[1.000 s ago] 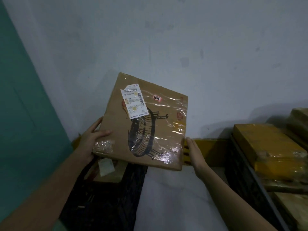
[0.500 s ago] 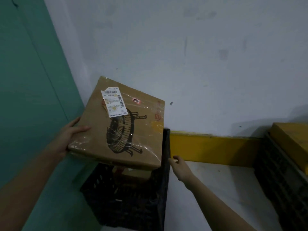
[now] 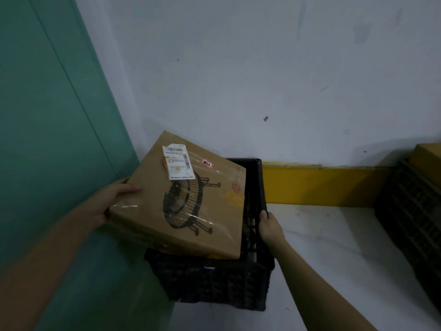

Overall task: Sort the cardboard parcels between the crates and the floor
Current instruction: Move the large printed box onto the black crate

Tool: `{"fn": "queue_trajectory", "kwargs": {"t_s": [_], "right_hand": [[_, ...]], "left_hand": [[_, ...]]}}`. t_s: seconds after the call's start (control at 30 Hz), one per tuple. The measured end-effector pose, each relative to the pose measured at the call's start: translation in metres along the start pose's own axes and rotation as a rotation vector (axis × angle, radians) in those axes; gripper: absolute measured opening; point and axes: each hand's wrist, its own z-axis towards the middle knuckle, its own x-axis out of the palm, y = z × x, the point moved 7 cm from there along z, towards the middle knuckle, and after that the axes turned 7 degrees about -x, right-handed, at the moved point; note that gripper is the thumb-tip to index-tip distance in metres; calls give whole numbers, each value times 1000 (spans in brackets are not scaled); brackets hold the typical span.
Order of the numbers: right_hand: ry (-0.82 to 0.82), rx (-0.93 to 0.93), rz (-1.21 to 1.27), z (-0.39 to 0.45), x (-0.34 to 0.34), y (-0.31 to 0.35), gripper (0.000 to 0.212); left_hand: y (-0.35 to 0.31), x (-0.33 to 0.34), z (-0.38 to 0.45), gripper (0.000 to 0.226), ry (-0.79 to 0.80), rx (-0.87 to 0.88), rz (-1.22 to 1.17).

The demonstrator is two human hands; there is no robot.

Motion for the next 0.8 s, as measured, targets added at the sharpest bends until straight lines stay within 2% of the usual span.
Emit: {"fn": "queue_trajectory", "kwargs": {"t_s": [0.07,0.13,0.23,0.3,0.4,0.47,0.53,0.63,0.7,0.8], "right_hand": [[-5,-10,-10,-2,1,-1,48],[-12,-23,-21,-2,0,0,45],[-4,-26,-14,-1,-1,0,42],[-1,-14,6,2,-1,-3,44],[3,10,51,3,0,-5,51],[14,37,113,1,1,-8,57],[39,22,159,-1,2,-8,52],[60,-15,133,0,4,-7,43],[59,-22,122,2,6,-7,42],[65,-32,129,2,6,-6,42]], "left_hand": [[12,10,5,40,22,-123,47],[22,16,8,53,28,-223,97],[31,26,12,66,11,-271,165],[36,35,15,63,-1,-271,200],[33,43,18,55,-33,-232,284],[26,48,20,59,-67,-155,410],[24,53,21,74,-60,-86,490],[21,58,23,113,-18,-10,569],[18,59,25,131,13,23,602],[17,60,29,128,-24,57,651]]}}
